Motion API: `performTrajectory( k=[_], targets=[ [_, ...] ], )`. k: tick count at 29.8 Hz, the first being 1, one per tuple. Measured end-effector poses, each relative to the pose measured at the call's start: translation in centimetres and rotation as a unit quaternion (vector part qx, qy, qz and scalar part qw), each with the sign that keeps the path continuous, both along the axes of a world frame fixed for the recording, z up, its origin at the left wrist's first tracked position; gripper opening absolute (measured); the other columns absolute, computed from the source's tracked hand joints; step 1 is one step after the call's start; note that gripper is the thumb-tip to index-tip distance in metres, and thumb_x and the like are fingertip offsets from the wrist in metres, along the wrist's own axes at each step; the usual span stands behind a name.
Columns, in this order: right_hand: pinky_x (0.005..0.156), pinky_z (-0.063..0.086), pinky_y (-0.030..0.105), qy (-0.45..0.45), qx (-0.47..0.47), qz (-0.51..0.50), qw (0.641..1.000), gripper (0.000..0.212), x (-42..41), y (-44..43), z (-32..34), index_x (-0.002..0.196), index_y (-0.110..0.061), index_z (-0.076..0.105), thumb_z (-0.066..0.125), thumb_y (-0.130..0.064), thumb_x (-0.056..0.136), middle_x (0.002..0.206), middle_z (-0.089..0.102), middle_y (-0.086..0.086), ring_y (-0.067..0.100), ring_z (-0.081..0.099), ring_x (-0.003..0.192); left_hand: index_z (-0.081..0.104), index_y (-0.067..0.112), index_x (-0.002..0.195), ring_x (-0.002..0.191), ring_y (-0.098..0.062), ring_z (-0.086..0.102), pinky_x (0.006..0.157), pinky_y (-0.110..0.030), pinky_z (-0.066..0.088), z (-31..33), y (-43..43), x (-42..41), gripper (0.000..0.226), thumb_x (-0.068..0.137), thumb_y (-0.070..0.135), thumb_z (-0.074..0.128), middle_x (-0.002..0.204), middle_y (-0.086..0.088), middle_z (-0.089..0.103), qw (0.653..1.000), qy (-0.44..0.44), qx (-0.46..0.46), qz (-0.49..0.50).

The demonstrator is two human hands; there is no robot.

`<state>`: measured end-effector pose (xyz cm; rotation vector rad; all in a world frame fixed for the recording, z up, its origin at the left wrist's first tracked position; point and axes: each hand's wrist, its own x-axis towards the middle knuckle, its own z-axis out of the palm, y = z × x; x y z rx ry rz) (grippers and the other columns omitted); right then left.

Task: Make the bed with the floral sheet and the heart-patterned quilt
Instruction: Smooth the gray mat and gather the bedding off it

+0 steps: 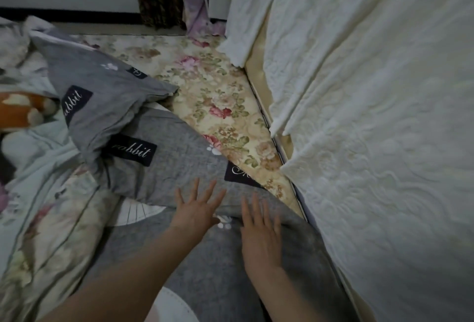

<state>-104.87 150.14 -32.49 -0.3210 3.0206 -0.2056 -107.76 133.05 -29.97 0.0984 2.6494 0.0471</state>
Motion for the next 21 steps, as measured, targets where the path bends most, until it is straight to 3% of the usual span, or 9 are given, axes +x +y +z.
performTrajectory(
  k=[4,8,9,11,13,16,18,19,21],
  targets=[
    [0.104,0.026,0.054,0.009,0.01,0.021,1.0,0.115,0.0,-1.4,4.8,0.148,-0.018,0.033,0.095,-0.022,0.051,0.151,0.041,0.009,0.032,0.046,0.135,-0.014,0.037,0.153,0.145,-0.034,-0.027,0.112,-0.07,-0.006,4.7,-2.4,1.6,0.078,0.099,0.054,0.04,0.16,0.006,-0.026,1.0,0.016,-0.002,0.019],
    [0.11,0.02,0.051,0.02,0.024,0.017,0.999,0.124,-0.8,-2.3,7.2,0.153,-0.018,0.021,0.094,-0.018,0.053,0.155,0.038,0.01,0.03,0.029,0.141,-0.015,0.038,0.153,0.145,-0.033,-0.027,0.111,-0.07,-0.008,8.2,-4.3,2.5,0.081,0.098,0.054,0.042,0.16,0.006,-0.026,0.998,0.02,-0.001,0.058],
    [0.113,0.017,0.051,0.013,0.028,0.019,0.999,0.121,-1.0,-2.5,8.1,0.156,-0.02,0.012,0.09,-0.019,0.063,0.16,0.027,0.009,0.03,0.023,0.145,-0.014,0.039,0.153,0.145,-0.034,-0.027,0.111,-0.07,-0.009,9.0,-4.7,2.5,0.081,0.098,0.052,0.043,0.16,0.006,-0.026,0.997,0.024,0.001,0.07],
    [0.12,0.005,0.052,-0.007,0.023,0.045,0.999,0.098,-1.3,-3.2,9.9,0.156,-0.025,-0.01,0.064,-0.017,0.092,0.162,-0.017,0.005,0.027,-0.004,0.151,-0.013,0.039,0.153,0.146,-0.034,-0.026,0.111,-0.07,-0.008,11.1,-5.2,2.6,0.079,0.099,0.05,0.044,0.161,0.006,-0.025,0.996,0.024,-0.003,0.086],
    [0.12,-0.008,0.052,-0.016,0.042,0.068,0.997,0.079,-2.0,-3.8,11.2,0.152,-0.028,-0.02,0.04,-0.013,0.103,0.151,-0.035,0.001,0.026,-0.02,0.149,-0.012,0.039,0.154,0.146,-0.035,-0.026,0.111,-0.07,-0.007,12.3,-5.6,2.1,0.078,0.1,0.051,0.043,0.161,0.006,-0.025,0.995,0.025,-0.009,0.094],
    [0.115,-0.01,0.052,-0.003,0.017,0.085,0.996,0.082,-3.7,-4.5,11.7,0.153,-0.028,-0.012,0.049,-0.017,0.1,0.157,-0.023,0.002,0.03,-0.006,0.151,-0.012,0.039,0.154,0.145,-0.035,-0.026,0.11,-0.071,-0.007,13.6,-5.9,0.5,0.078,0.1,0.052,0.042,0.161,0.006,-0.026,0.995,0.03,-0.035,0.089],
    [0.114,0.01,0.052,0.009,0.012,0.097,0.995,0.093,-4.6,-4.9,11.9,0.154,-0.022,0.026,0.079,-0.019,0.077,0.161,0.02,0.008,0.035,0.03,0.145,-0.013,0.039,0.154,0.145,-0.035,-0.027,0.11,-0.071,-0.008,14.0,-6.1,-0.8,0.079,0.099,0.052,0.042,0.161,0.007,-0.025,0.995,0.032,-0.044,0.089],
    [0.111,0.022,0.054,0.022,0.001,0.099,0.995,0.095,-5.9,-4.9,11.6,0.146,-0.018,0.045,0.089,-0.018,0.062,0.153,0.041,0.01,0.035,0.046,0.135,-0.013,0.039,0.154,0.145,-0.034,-0.027,0.11,-0.071,-0.008,14.2,-6.2,-2.2,0.079,0.099,0.053,0.043,0.161,0.007,-0.024,0.994,0.034,-0.053,0.089],
    [0.107,0.036,0.057,0.014,-0.01,0.117,0.993,0.098,-7.7,-4.8,11.2,0.137,-0.015,0.055,0.096,-0.019,0.048,0.141,0.054,0.013,0.036,0.056,0.125,-0.012,0.039,0.154,0.145,-0.034,-0.027,0.11,-0.071,-0.008,14.5,-6.2,-4.4,0.08,0.099,0.053,0.043,0.161,0.006,-0.023,0.993,0.03,-0.066,0.091]
  ],
)
